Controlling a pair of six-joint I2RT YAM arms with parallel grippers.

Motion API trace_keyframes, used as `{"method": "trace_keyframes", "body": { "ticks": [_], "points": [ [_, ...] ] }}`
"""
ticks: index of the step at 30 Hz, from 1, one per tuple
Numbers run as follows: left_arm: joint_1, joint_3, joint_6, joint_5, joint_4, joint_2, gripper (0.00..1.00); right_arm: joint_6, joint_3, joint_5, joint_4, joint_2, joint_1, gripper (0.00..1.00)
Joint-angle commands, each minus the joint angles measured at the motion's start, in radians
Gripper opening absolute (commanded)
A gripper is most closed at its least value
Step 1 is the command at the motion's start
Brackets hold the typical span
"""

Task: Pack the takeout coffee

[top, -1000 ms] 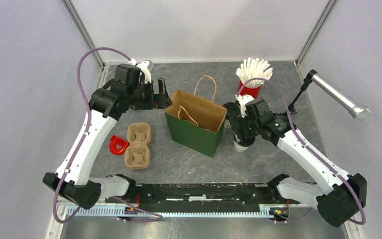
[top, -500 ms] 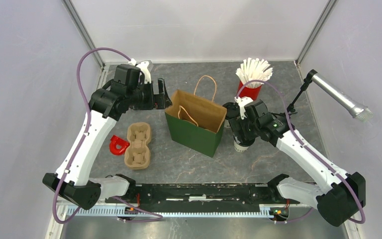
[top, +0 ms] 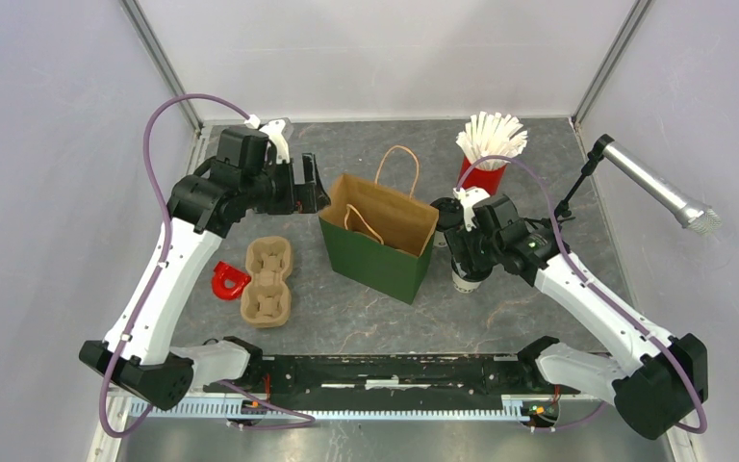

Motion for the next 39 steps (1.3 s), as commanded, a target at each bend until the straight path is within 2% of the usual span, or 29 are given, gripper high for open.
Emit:
{"method": "trace_keyframes", "body": {
  "ticks": [1,12,21,32,39],
  "points": [
    [0.004,0.005,0.028,-0.027,-0.002,-0.01,1.0,-0.003,-0.021,0.018,0.012,-0.011,0.004,0.81],
    [0.008,0.091,0.044,0.019,-0.006,0.061,1.0,-0.013,0.021,0.026,-0.036,-0.043,0.003,0.78],
    [0.008,0.125,0.097,0.05,-0.04,0.147,0.95,-0.017,0.033,0.025,-0.06,-0.071,0.002,0.79],
    [0.006,0.171,0.119,0.109,-0.03,0.203,0.94,-0.024,0.013,0.027,-0.066,-0.074,0.003,0.82],
    [-0.001,0.181,0.121,0.148,-0.016,0.234,0.88,-0.035,0.035,0.04,-0.08,-0.071,0.003,0.82]
  ]
}}
